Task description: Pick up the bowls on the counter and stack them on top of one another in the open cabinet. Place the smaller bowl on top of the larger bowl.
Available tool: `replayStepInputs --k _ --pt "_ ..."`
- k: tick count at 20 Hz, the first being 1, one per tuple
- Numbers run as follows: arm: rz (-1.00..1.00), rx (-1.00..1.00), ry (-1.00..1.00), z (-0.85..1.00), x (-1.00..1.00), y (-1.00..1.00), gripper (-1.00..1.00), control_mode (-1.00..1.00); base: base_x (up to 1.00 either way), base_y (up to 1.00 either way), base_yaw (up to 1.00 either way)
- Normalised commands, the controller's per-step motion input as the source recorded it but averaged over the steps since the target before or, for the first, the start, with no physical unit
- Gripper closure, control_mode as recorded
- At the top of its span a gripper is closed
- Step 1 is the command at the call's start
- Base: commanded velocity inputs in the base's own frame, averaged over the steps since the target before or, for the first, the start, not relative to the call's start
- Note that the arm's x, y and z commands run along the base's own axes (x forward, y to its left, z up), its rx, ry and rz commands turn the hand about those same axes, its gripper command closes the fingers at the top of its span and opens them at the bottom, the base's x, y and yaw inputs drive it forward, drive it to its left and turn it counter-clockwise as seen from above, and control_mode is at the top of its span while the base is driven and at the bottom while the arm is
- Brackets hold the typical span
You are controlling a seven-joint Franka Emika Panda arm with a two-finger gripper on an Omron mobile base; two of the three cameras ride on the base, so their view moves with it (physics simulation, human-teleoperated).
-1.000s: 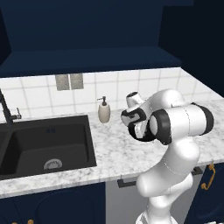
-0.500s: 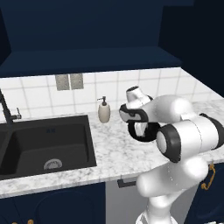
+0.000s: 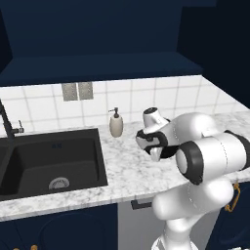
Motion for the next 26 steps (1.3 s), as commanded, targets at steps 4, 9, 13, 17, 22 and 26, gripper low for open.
replayStepInputs --k 4,9,13,17,22,26 --pt "0.0 0.0 -0.11 -0.23 0.28 0.0 -1.0 -1.0 0.0 0.0 0.0" --pt "0.0 0.0 -0.06 -0.38 0.11 0.0 -1.0 -1.0 0.0 0.0 0.0" --pt "0.0 0.0 -0.06 -0.28 0.0 0.0 -1.0 -1.0 0.0 0.0 0.0" --pt "0.0 0.0 -0.06 -0.08 0.0 0.0 1.0 -1.0 0.0 0.0 0.0" --pt "0.0 0.0 -0.05 0.03 0.0 0.0 1.0 -1.0 0.0 0.0 0.0" --pt "0.0 0.0 0.0 0.2 0.0 0.0 1.0 -1.0 0.0 0.0 0.0"
